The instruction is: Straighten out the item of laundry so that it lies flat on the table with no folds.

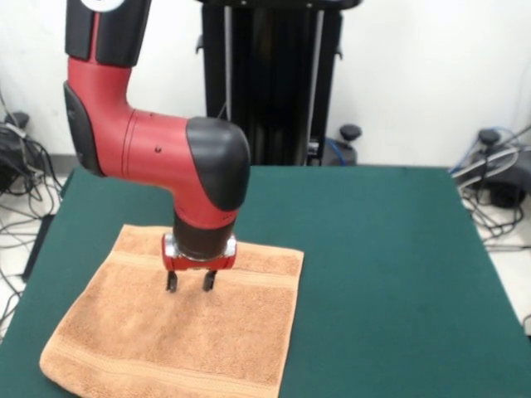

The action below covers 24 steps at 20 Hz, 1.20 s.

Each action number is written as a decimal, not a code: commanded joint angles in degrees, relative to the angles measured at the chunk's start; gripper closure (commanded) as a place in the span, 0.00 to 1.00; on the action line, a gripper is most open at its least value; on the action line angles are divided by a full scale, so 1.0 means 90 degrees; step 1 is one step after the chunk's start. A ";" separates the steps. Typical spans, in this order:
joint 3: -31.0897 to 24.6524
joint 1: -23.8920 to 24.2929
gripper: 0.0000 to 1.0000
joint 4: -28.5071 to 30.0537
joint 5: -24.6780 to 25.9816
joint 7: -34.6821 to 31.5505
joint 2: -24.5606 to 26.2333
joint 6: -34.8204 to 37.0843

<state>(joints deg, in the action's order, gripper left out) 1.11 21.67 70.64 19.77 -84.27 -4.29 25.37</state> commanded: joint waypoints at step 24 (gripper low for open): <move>0.0425 -0.0241 0.00 0.1783 0.0076 -0.1115 0.0858 -0.1192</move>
<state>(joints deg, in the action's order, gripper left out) 4.08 20.66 77.67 20.18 -84.27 -5.36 11.09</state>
